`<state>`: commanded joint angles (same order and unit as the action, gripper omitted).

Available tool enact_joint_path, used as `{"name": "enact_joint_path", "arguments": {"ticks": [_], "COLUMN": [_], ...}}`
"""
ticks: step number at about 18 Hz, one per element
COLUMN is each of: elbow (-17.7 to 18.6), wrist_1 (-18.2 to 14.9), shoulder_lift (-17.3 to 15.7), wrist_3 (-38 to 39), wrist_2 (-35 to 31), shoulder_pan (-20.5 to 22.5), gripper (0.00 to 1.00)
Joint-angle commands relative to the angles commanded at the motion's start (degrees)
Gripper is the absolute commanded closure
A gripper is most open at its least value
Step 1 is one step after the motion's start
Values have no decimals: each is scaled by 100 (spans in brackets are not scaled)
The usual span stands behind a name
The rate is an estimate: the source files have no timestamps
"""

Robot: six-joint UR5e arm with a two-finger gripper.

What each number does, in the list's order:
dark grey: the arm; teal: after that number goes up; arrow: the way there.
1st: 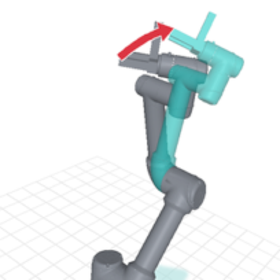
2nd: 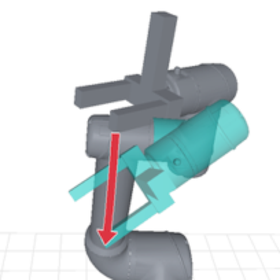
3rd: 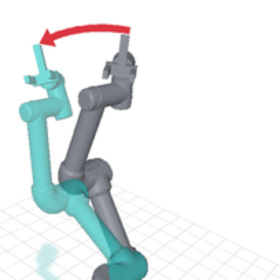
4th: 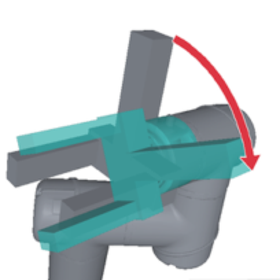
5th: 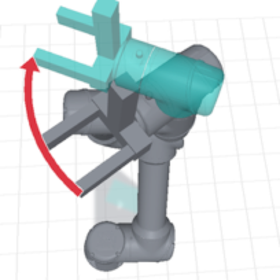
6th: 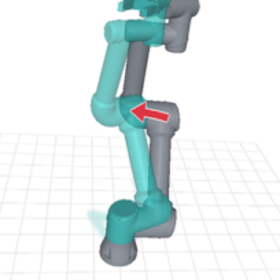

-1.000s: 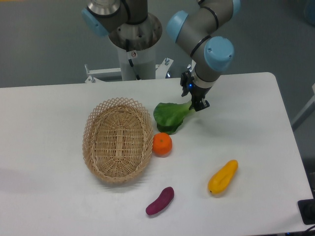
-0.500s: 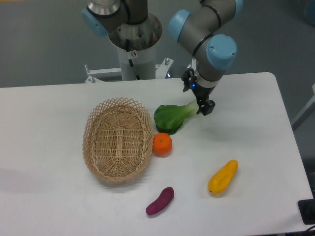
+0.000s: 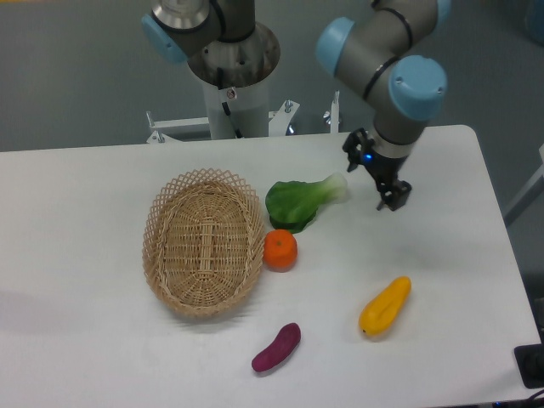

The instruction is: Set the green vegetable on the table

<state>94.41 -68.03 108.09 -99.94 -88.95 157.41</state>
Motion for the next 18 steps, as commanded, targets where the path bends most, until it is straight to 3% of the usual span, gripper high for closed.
{"name": "enact_joint_path", "arguments": {"ticks": [4, 11, 18], "elbow": [-738, -1635, -2050], "wrist_1": [-9, -61, -62], "shoulder_lift": [466, 1029, 1337], "wrist_3": [351, 528, 922], "wrist_2": [-70, -97, -396], "shoulder_pan": [140, 273, 308], "gripper": [0, 0, 0]}}
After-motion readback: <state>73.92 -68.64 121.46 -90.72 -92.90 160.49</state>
